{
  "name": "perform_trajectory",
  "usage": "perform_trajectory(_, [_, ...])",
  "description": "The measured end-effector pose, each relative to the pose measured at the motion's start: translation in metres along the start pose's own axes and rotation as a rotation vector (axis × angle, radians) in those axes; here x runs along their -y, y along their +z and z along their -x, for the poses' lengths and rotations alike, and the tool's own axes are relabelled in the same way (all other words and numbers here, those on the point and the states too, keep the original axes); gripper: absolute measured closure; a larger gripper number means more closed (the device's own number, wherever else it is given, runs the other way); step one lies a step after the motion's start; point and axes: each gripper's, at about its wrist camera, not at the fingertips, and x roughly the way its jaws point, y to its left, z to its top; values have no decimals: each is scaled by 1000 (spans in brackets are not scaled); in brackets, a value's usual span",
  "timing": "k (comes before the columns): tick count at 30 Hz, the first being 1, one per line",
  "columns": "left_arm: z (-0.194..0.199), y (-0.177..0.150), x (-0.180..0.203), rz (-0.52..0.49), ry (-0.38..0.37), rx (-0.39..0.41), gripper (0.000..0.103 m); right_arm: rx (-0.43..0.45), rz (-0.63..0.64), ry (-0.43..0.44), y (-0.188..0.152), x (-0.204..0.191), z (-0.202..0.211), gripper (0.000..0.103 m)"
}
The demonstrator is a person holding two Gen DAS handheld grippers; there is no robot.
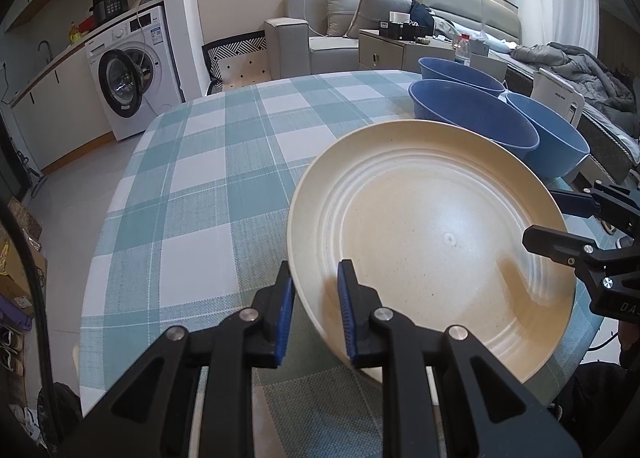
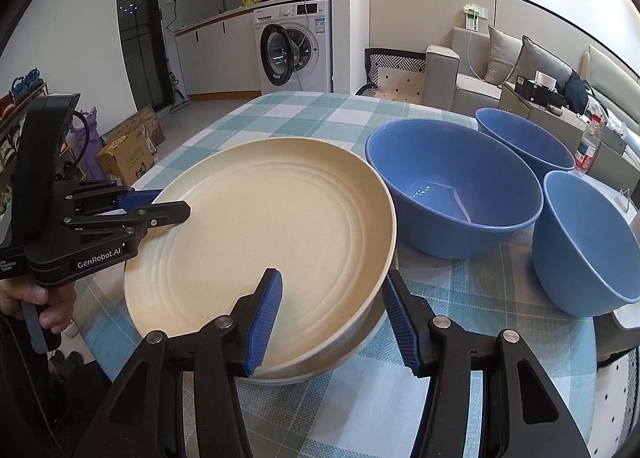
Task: Organize plates and bowls
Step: 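Carry the held cream plate with both grippers over the first cream plate, then lower the cream plate onto the first plate and open both grippers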
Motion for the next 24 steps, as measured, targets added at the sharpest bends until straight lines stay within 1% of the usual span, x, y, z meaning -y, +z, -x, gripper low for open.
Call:
perform_trajectory(9, [-6, -2, 2, -9, 11, -18, 84, -20, 0, 4, -3, 1, -8, 48])
perform_trajectory(13, [-9, -3, 2, -8, 3, -26, 84, -31, -8, 4, -4, 3, -13, 48])
perform_trajectory(24, [-11, -5, 5, -9, 3, -23, 83, -38, -10, -13, -6, 6, -17, 48])
